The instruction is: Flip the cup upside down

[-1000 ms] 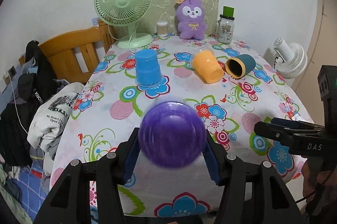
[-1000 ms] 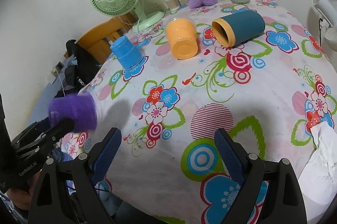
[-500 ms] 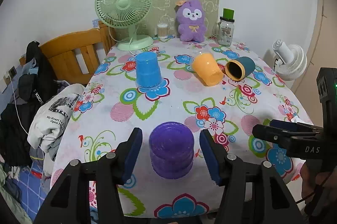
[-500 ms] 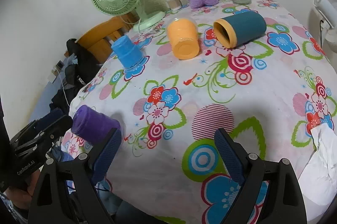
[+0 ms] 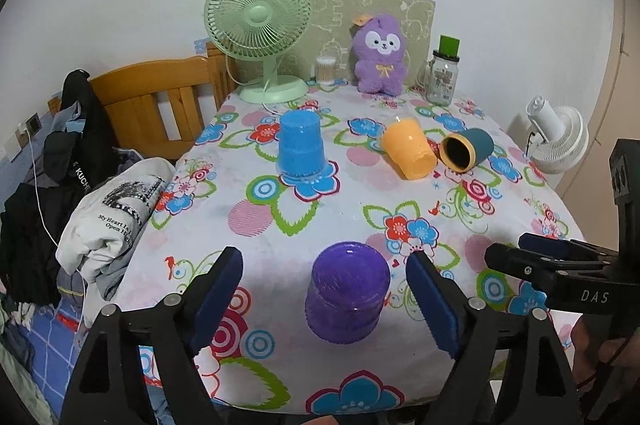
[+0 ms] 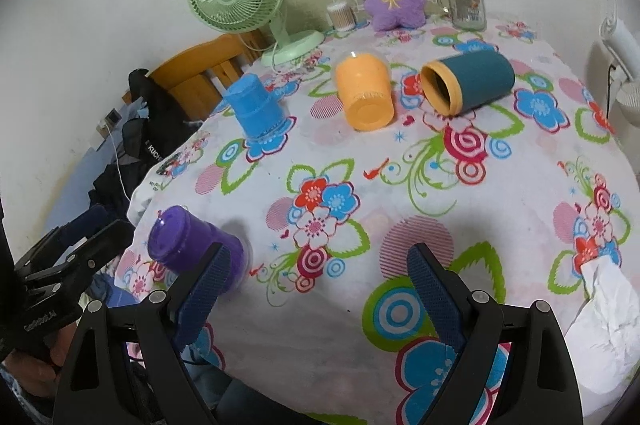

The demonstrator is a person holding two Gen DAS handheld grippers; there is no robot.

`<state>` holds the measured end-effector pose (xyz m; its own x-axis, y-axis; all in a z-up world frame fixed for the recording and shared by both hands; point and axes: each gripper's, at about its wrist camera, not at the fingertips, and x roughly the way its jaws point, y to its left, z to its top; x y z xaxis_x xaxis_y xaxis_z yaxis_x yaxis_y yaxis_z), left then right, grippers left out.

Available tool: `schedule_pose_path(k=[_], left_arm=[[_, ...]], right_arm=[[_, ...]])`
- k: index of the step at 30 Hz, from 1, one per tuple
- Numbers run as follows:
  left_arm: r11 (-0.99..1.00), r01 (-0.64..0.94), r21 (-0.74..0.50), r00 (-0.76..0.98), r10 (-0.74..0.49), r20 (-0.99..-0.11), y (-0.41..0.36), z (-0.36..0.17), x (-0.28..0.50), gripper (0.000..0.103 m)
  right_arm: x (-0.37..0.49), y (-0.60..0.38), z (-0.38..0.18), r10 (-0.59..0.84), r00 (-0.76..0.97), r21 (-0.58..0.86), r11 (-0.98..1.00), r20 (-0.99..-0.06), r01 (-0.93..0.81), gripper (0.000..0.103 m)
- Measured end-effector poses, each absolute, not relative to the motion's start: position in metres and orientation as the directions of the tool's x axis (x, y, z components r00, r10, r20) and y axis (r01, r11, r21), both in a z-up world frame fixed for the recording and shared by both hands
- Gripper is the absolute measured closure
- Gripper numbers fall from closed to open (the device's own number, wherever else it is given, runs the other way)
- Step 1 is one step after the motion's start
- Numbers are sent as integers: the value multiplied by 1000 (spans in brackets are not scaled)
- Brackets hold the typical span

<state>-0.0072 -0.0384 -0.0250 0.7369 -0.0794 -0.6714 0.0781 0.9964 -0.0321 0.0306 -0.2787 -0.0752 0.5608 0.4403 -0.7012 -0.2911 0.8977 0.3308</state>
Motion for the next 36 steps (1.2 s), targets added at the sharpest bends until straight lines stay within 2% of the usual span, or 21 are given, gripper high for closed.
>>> schedule_pose_path(k=[3, 19, 36], left_arm=[[997, 73, -38, 749, -80, -658, -36, -20, -10, 12], [996, 42, -77, 783, -81, -616, -16, -4, -20, 10], [993, 21, -115, 832, -81, -549, 1, 12, -32, 5]], right_arm=[[29, -272, -67, 438, 571, 313, 898, -694, -308, 11], [17, -243, -38, 432, 605, 244, 897, -669, -370, 10], [2, -222, 1, 431, 682, 180, 895, -590, -409, 3]])
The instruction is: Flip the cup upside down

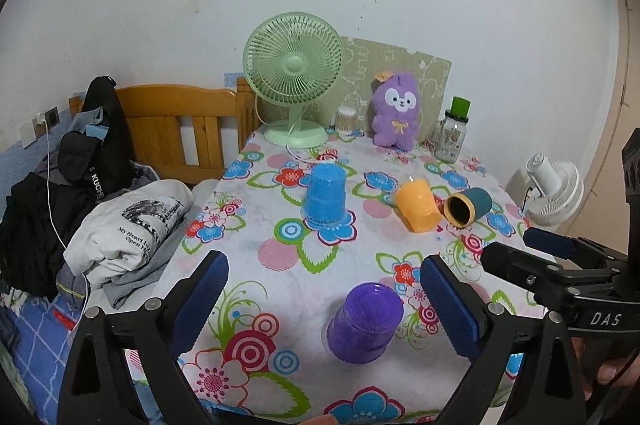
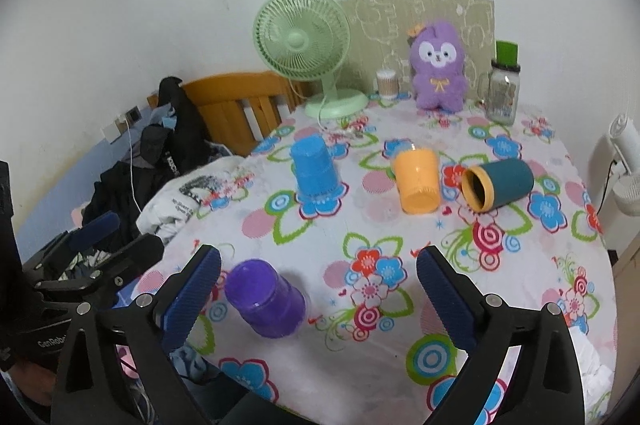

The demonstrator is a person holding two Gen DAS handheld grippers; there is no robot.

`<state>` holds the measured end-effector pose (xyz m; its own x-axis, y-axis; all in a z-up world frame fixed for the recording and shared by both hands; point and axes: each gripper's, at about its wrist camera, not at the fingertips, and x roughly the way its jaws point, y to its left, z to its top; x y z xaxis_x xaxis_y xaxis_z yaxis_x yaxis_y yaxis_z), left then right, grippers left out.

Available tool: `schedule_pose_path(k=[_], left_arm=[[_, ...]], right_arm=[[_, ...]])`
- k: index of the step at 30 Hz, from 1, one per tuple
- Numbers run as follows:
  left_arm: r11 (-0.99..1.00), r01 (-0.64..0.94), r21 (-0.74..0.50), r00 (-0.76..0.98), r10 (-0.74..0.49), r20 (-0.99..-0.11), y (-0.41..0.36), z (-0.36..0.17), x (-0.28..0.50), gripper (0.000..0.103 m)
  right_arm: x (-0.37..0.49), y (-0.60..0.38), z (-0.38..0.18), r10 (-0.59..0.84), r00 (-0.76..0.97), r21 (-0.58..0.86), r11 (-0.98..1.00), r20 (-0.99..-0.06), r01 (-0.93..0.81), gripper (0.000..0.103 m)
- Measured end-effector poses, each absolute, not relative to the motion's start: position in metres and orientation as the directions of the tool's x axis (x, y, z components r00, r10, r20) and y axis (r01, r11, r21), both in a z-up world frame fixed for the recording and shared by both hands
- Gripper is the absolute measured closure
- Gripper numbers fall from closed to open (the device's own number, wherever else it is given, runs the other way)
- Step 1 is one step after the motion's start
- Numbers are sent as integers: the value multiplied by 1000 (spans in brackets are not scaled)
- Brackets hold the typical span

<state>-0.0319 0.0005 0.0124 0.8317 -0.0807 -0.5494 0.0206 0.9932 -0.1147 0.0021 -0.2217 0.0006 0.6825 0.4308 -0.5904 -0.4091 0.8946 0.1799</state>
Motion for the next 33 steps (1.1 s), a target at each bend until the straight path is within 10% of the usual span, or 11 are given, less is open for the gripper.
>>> schedule_pose_path(k=[33], left_arm=[[993, -21, -113, 886, -34, -463, 12, 29, -45, 0]], right_arm=[[-21, -209, 27, 440, 750, 141, 891, -494, -431, 0]])
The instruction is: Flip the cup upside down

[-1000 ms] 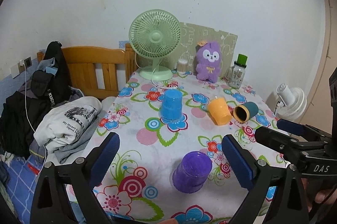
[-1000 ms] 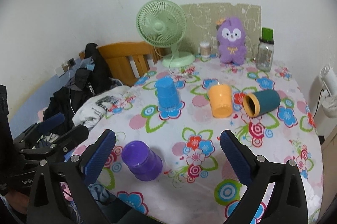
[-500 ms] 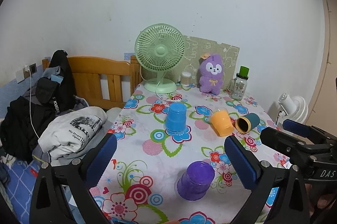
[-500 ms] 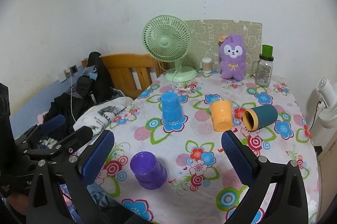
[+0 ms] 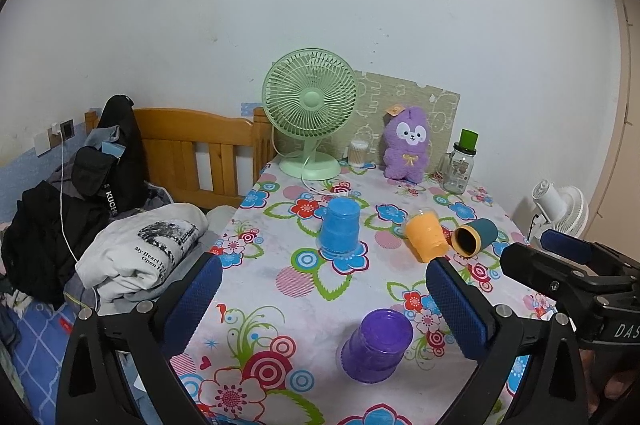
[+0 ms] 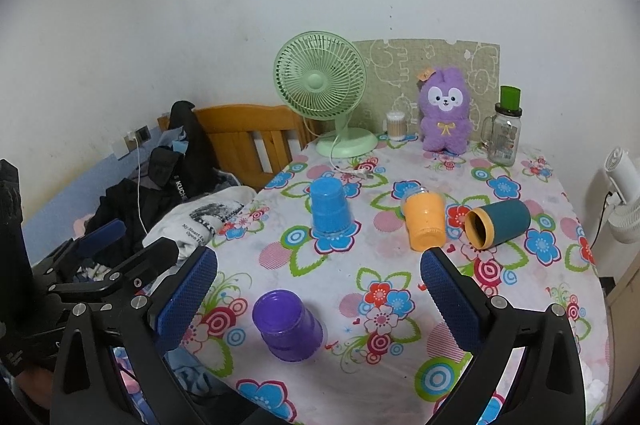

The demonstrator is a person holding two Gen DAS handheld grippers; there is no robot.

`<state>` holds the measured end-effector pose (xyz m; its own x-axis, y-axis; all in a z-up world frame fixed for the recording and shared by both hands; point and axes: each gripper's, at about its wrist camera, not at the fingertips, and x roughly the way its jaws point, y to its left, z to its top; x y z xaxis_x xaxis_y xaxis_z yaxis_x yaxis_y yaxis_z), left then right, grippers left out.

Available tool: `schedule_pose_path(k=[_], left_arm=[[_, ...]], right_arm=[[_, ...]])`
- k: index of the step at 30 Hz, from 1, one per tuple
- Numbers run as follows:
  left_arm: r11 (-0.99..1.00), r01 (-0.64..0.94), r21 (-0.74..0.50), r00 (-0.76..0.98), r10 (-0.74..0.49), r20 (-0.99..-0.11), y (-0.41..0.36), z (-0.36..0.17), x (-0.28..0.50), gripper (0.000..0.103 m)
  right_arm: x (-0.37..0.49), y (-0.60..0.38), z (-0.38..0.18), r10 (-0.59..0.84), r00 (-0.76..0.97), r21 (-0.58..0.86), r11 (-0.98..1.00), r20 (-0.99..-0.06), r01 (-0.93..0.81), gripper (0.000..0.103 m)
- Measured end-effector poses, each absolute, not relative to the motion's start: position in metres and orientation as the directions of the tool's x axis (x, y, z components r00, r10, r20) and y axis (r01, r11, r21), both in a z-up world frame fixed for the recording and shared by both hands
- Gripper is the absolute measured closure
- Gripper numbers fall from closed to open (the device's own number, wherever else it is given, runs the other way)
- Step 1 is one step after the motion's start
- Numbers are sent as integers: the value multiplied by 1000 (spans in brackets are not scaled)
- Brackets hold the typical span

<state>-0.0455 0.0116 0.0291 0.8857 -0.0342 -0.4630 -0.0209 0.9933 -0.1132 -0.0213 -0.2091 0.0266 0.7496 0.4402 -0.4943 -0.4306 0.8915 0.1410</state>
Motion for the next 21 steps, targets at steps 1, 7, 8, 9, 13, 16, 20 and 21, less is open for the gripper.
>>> schedule_pose_path(k=[1, 7, 8, 9, 13, 16, 20, 21], left_arm=[[993, -21, -113, 886, -34, -463, 12, 29, -45, 0], [994, -20, -111, 885, -34, -463, 12, 29, -45, 0], [994, -20, -111, 886, -34, -463, 12, 29, -45, 0], [993, -21, -112, 886, -34, -463, 12, 29, -45, 0], [993, -21, -114, 885, -34, -464, 13, 29, -45, 0], [994, -19, -112, 886, -35, -461, 13, 29, -45, 0], [993, -21, -112, 886, -34, -463, 13, 29, -44, 0], [993, -21, -113, 885, -34, -463, 13, 29, -45, 0]], right_arm=[[-21, -209, 26, 442, 748, 143, 891, -494, -432, 0], [-21, -209, 25, 445, 746, 146, 890, -495, -433, 0], [-21, -208, 25, 445, 746, 147, 889, -496, -433, 0], [-21, -208, 25, 445, 745, 148, 889, -496, -433, 0], [-21, -208, 24, 446, 744, 148, 889, -497, -434, 0], [-21, -208, 24, 448, 744, 151, 888, -497, -434, 0], [-21, -207, 22, 448, 744, 153, 889, -497, -433, 0], [-20, -207, 22, 449, 743, 155, 888, -497, -434, 0]])
